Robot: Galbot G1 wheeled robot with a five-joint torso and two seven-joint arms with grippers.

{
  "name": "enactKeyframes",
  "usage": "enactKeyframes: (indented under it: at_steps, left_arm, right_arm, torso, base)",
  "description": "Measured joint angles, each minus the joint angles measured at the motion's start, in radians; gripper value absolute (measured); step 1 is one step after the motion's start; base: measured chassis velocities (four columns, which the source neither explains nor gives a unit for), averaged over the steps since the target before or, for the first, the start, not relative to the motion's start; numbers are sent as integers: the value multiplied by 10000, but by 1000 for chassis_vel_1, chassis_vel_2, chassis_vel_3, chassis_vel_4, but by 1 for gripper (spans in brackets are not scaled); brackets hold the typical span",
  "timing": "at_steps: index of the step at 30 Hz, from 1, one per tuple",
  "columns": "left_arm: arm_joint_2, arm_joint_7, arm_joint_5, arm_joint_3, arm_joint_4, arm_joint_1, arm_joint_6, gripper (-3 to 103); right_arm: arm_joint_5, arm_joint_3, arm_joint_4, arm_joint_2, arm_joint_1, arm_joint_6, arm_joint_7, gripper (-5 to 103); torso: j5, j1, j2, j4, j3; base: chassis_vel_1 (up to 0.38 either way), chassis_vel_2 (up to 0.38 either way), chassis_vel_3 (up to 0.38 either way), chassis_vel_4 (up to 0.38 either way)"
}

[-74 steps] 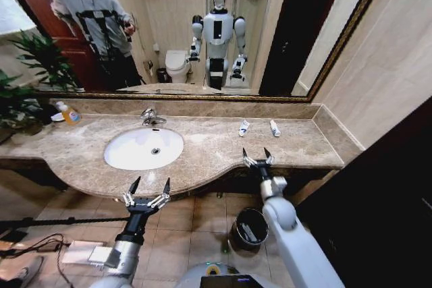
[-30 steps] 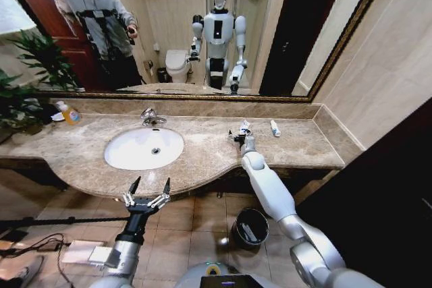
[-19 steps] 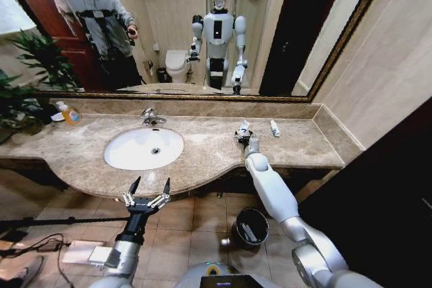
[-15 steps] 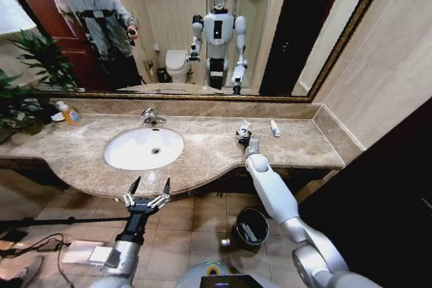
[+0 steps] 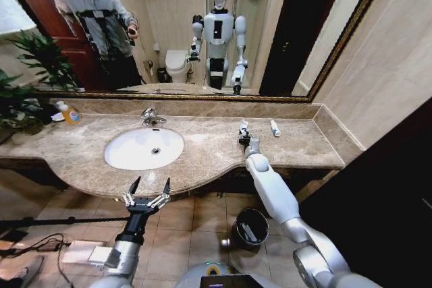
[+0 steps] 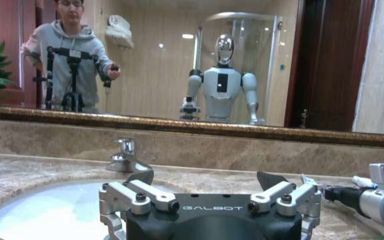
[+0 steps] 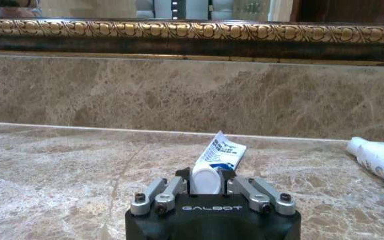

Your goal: Pick up the trash from the sink and place it in the trash bin.

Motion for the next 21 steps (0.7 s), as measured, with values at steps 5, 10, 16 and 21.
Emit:
enactKeyframes:
  at_steps: [5,10,16,21]
  left_arm:
    - [0,0,0,0,0,0,0,100]
    - [0,0,0,0,0,0,0,100]
    - [1,1,0,0,0,0,0,100]
    - [-2,-3,0,0,0,0,0,100]
  right_arm:
    - [142,-6,403,-159,-190,-72,54,25]
    - [137,41,845,-430,-546,-34,67,25]
    - [122,363,2551,-1076,-2187,445,55,25]
    - [198,644,3749,-1421,-3396,1095,34,25]
  torso:
    - [0,0,0,0,0]
    - [1,0,0,1,0]
    - [0,-1,0,0,-1]
    - [2,-1,0,-1,0]
  base:
    - [0,0,0,0]
    - [0,0,0,0]
    - [0,0,0,0]
    - [0,0,0,0]
